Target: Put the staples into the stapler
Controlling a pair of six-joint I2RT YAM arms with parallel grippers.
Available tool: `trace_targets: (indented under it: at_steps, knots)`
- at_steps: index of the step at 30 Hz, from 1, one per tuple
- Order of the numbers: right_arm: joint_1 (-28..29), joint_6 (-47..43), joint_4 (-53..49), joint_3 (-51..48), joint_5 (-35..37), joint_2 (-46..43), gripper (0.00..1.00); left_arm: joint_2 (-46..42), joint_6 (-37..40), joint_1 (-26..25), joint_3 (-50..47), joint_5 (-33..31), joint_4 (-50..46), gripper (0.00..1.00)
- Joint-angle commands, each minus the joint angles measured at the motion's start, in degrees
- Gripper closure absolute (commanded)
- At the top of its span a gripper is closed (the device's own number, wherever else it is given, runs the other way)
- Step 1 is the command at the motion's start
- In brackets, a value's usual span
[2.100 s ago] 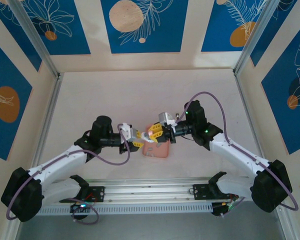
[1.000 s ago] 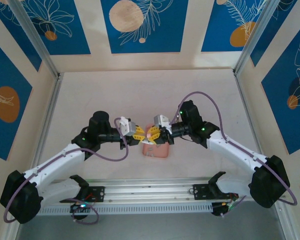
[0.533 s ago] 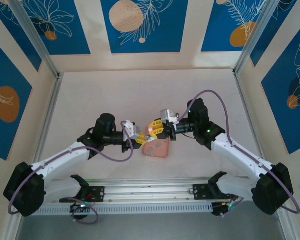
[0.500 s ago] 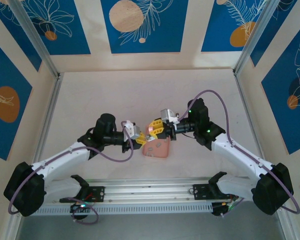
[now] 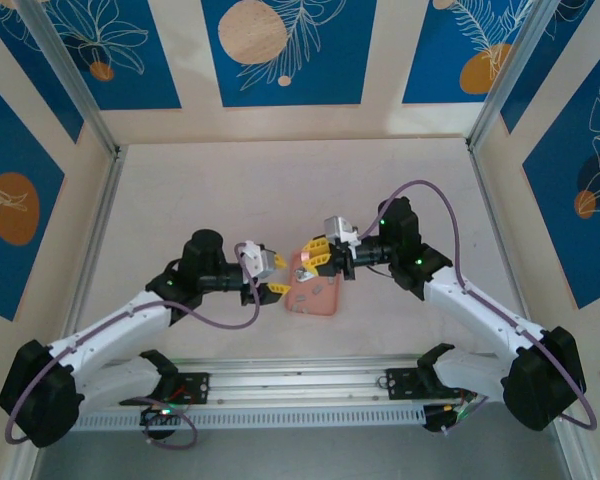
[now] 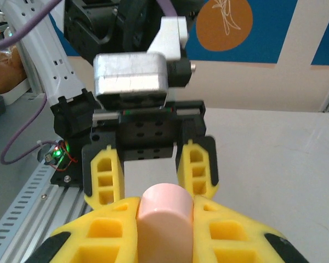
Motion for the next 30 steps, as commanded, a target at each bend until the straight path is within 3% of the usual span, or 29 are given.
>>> trace_targets:
  at_steps: [1, 17, 30]
  knots:
    - [1.14, -2.75, -3.40, -0.06, 0.46, -0.54, 0.98, 0.05, -1.56, -0.45, 2.26, -2.46, -2.88, 0.44]
    - [3.39, -1.22, -0.06, 0.40, -0.57, 2.61, 0.98, 7.06, -1.30, -4.42, 9.51, 0.38, -5.13, 0.37]
    - [3.62, -0.22, 1.81, 0.40, -0.92, 3.60, 0.98, 8.88, -1.85, -5.79, 9.99, 1.65, -2.61, 0.49]
